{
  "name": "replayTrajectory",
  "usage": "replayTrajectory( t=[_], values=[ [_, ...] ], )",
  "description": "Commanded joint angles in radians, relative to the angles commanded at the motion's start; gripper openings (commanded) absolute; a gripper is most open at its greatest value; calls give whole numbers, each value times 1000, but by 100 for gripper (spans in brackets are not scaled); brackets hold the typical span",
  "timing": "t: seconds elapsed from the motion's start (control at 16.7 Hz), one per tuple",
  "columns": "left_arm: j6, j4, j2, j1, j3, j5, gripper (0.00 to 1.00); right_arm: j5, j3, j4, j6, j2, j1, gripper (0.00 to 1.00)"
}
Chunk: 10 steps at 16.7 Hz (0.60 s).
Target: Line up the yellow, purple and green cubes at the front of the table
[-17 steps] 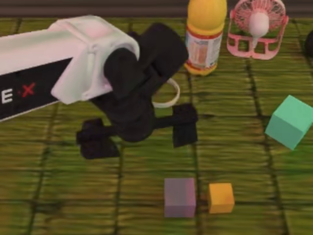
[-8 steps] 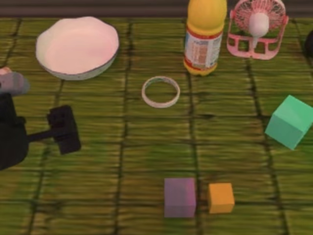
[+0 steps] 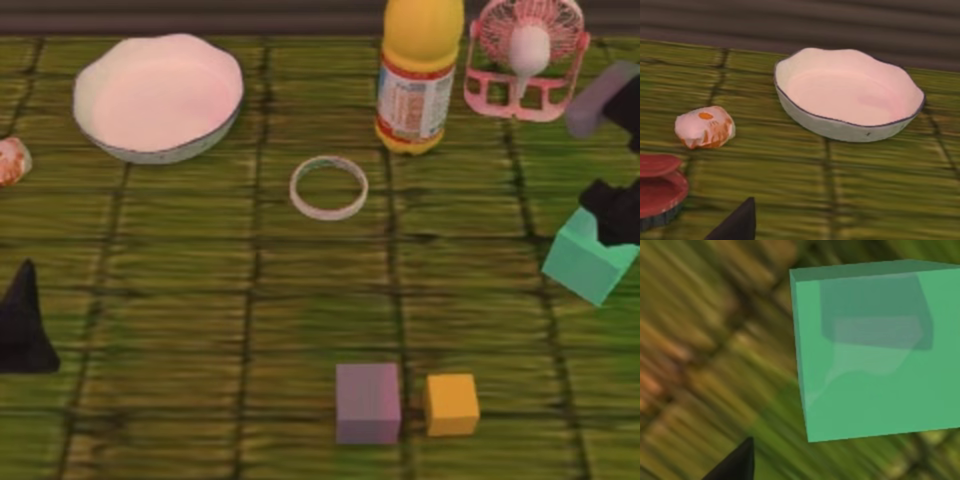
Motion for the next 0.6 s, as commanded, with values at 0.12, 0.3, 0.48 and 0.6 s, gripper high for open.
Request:
replayTrajectory(
  t=[0.12, 0.3, 0.48, 0.6],
  values=[
    [67, 71, -108, 48, -72, 3, 100, -1, 88, -54, -34, 99, 8, 100],
    [124, 132, -191, 87, -127, 5, 100, -1, 157, -95, -61, 168, 14, 100],
    [129, 137, -197, 91, -132, 6, 100, -1, 163, -98, -63, 173, 15, 100],
    [129, 137, -197, 91, -132, 6, 100, -1, 162, -97, -63, 172, 9, 100]
  ],
)
